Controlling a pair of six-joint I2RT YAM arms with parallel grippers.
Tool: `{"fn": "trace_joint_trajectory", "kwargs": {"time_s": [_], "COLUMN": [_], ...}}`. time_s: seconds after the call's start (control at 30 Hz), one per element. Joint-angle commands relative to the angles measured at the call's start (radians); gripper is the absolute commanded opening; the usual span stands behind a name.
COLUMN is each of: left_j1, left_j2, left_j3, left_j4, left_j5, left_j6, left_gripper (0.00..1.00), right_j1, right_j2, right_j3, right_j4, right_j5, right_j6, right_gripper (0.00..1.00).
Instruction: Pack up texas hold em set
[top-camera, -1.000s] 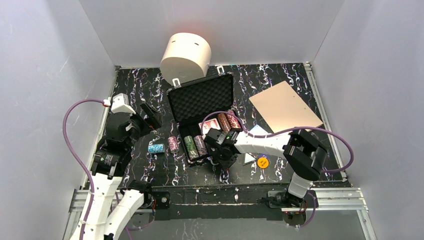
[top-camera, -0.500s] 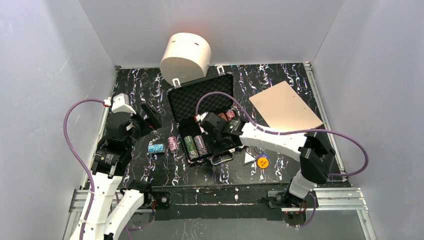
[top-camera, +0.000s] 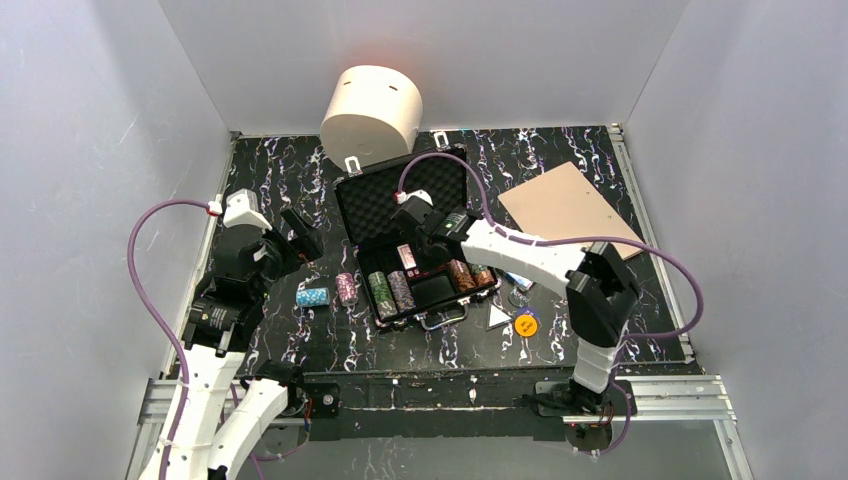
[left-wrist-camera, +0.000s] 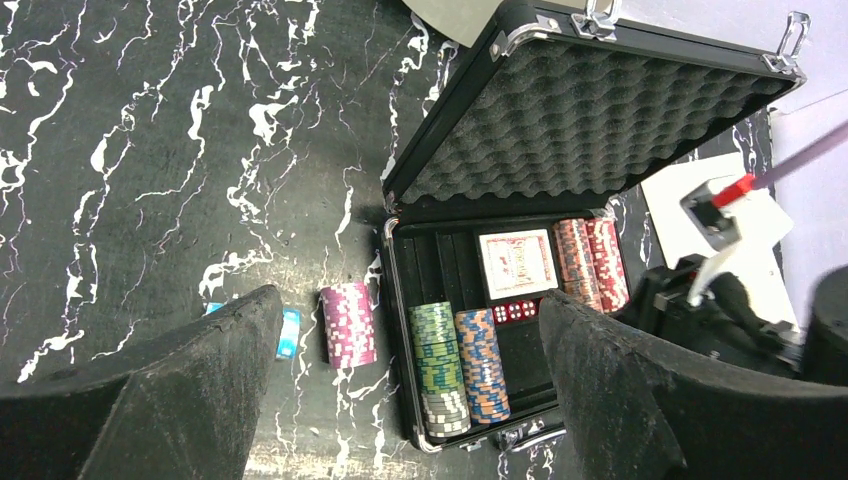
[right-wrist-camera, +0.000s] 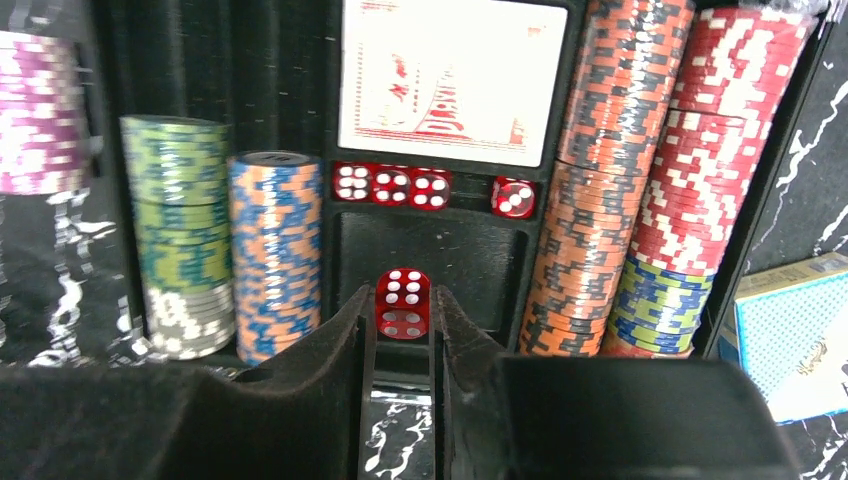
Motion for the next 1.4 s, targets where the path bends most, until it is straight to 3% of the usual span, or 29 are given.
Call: {"fn": "trace_joint_trajectory", "kwargs": {"time_s": [0.0,1.37], "left_j1": [-0.003,-0.004], "left_j2": [-0.008,0.010], "left_j3": [0.027,0.012], "left_j4": [-0.020,-0.014], "left_j5": [-0.017,-0.031], "left_j6": [-0.010,0.006], "left_gripper": [0.98,0.98], "right_j1": [-0.023,-0.093], "right_j2": [0.041,0.174], "right_j3": [0.048,0.042], "right_j4": [-0.046,0.037], "right_j5": [0.079,-0.017], "right_j6": [0.007,-0.076], "right_gripper": [0.24,0.27]}}
